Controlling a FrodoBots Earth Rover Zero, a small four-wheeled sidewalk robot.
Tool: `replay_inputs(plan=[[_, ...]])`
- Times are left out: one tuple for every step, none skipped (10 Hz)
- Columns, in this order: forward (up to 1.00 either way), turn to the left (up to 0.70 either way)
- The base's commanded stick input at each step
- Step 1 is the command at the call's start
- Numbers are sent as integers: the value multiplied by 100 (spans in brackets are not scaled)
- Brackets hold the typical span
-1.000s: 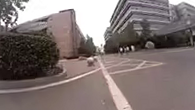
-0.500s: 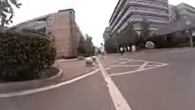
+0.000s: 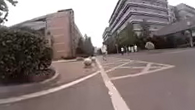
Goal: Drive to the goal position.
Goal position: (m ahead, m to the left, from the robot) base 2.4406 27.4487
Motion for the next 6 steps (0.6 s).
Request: replay_inputs(plan=[[70, 0], [70, 4], [70, 12], [70, 14], [70, 14], [70, 14]])
